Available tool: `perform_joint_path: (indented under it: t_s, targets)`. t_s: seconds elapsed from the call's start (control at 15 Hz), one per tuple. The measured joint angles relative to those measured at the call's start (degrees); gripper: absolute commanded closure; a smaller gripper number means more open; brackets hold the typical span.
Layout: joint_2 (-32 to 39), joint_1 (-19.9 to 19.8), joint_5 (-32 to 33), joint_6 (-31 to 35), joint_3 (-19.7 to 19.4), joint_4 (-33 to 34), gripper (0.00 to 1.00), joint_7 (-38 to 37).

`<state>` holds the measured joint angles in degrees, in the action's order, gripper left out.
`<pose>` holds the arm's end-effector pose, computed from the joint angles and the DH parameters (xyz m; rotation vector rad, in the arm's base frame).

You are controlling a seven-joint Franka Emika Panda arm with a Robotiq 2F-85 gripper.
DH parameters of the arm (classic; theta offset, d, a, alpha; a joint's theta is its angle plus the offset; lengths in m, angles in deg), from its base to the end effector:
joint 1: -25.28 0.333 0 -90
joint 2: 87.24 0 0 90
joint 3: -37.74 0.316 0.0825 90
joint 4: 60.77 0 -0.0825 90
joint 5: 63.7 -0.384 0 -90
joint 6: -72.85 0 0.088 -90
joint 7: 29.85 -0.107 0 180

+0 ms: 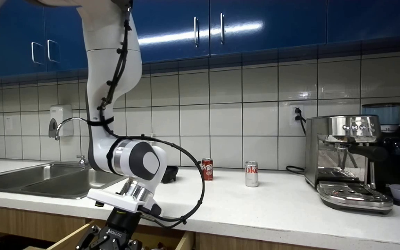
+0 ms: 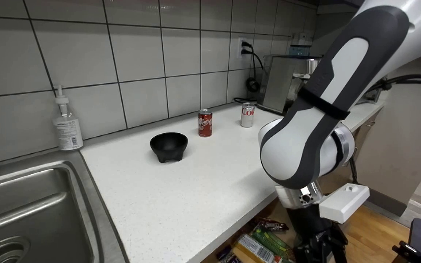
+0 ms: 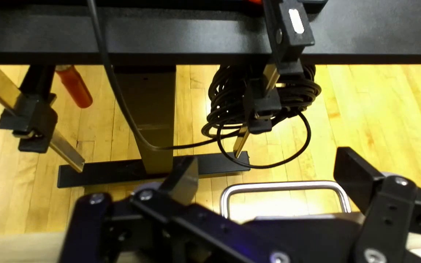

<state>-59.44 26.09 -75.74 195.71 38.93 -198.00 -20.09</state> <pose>0.3930 0.0240 0.0864 -2.7678 -0.0336 1.0483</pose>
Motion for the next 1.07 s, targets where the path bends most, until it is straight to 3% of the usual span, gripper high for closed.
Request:
perform_joint_path:
  t_s: [1.07]
  targets:
    - [2.4,0.0,0.8,4.1,-0.1,7.7,0.0,-0.8]
